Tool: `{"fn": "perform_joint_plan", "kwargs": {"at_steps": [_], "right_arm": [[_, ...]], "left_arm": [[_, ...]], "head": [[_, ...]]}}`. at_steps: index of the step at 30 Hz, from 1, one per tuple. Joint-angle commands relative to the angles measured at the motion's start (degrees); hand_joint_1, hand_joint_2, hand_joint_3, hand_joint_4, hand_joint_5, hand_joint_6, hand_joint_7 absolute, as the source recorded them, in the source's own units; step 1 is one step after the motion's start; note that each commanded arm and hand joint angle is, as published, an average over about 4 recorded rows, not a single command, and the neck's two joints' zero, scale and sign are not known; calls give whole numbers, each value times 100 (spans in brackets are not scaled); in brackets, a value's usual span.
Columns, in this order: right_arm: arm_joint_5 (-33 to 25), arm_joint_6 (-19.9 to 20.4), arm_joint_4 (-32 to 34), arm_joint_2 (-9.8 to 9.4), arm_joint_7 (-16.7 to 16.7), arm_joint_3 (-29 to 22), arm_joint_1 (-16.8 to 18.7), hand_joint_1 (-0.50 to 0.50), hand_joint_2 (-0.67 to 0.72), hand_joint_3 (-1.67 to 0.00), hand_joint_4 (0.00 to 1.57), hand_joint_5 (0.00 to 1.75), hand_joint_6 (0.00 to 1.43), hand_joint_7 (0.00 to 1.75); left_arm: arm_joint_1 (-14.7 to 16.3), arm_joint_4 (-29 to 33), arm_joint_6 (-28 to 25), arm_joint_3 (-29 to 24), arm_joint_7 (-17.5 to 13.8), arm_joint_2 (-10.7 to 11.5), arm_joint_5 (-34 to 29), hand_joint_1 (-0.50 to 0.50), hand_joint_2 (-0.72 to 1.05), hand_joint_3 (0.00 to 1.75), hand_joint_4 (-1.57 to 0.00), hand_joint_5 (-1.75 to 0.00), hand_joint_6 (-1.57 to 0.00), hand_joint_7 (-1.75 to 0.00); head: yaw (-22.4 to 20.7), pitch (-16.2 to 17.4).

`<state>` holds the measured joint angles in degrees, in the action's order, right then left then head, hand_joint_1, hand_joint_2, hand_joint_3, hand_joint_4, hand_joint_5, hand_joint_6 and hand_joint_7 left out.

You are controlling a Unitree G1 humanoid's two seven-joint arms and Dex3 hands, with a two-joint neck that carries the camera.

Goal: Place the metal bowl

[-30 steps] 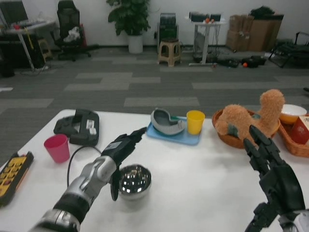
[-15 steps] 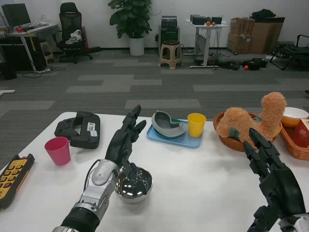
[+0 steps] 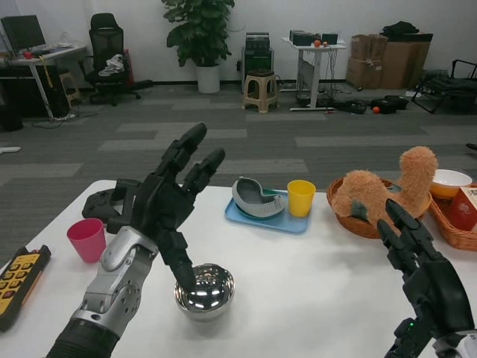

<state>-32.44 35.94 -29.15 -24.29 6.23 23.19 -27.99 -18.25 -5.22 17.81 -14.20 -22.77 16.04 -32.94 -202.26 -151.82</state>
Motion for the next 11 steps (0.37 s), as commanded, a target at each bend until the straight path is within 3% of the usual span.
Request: {"fn": "perform_joint_plan", "kwargs": {"at_steps": [1, 5, 11], "right_arm": [[-47, 10, -73, 21, -19, -42, -135, 0, 72, 0, 0, 0, 0, 14], [-50, 14, -82, 32, -26, -44, -161, 0, 72, 0, 0, 0, 0, 14], [-78, 86, -50, 44, -35, -54, -175, 0, 72, 0, 0, 0, 0, 14]], "left_arm": [[109, 168, -76, -200, -131, 47, -242, -46, 34, 0, 0, -10, 0, -21], [155, 225, -76, -213, -230, 40, -503, -46, 34, 0, 0, -10, 0, -21], [559, 440, -76, -236, -289, 34, -966, -46, 43, 0, 0, -10, 0, -21]], "head": [[1, -10], [42, -124], [44, -271]]}}
